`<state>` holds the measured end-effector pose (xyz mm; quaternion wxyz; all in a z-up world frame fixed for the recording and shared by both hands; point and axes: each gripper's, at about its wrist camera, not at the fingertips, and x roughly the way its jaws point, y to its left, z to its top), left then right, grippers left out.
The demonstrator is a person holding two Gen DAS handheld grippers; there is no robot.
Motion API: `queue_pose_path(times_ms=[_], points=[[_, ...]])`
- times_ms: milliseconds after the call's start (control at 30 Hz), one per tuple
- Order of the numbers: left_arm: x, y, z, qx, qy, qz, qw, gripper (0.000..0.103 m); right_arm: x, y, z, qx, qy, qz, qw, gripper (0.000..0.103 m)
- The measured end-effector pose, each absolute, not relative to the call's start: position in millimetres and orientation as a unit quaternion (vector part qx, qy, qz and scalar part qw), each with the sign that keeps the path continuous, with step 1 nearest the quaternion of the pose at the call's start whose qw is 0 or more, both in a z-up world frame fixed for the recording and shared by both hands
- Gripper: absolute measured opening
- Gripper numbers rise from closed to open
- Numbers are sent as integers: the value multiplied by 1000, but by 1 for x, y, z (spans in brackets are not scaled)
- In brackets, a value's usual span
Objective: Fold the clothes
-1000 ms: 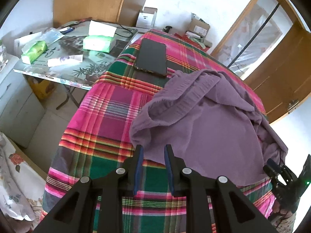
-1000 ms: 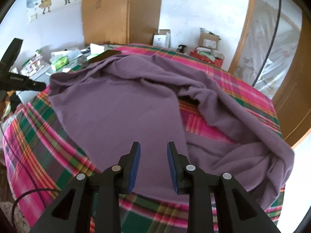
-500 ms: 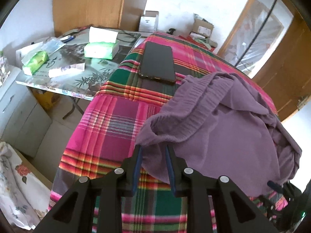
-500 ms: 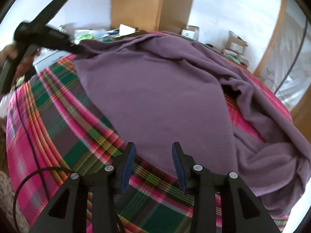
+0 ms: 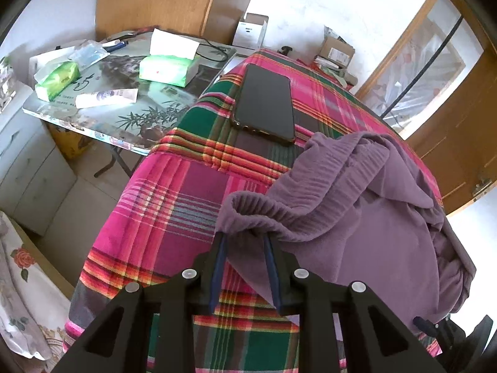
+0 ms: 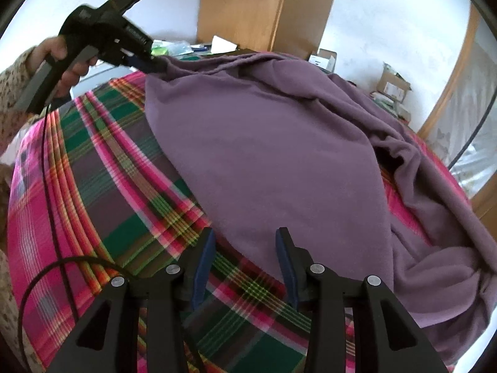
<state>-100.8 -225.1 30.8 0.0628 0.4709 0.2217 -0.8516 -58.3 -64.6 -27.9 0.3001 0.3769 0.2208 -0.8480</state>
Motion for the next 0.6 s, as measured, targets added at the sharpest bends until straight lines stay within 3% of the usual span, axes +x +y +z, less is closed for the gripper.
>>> queue_pose_path(times_ms=[133,200,233,267,400,600], points=[[-98,-230,29,463,242,-850,64,21,-63,-64,-29,381,202,-850,301,42],[-96,-232,31,453,250,-854,60,3,-63,-64,-29,379,201,-852,300,32],[-94,-233,33,447,254,-856,58,3,-63,-64,-29,377,202,-852,302,19],[-93,-234,35,442,259,-857,54,2,-62,-65,-29,376,202,-853,302,14],[-92,-236,41,430,267,-861,53,1,-63,-64,-28,373,199,-856,298,7],[-91,-237,38,431,270,-859,58,0,-63,-59,-22,369,178,-863,297,5]])
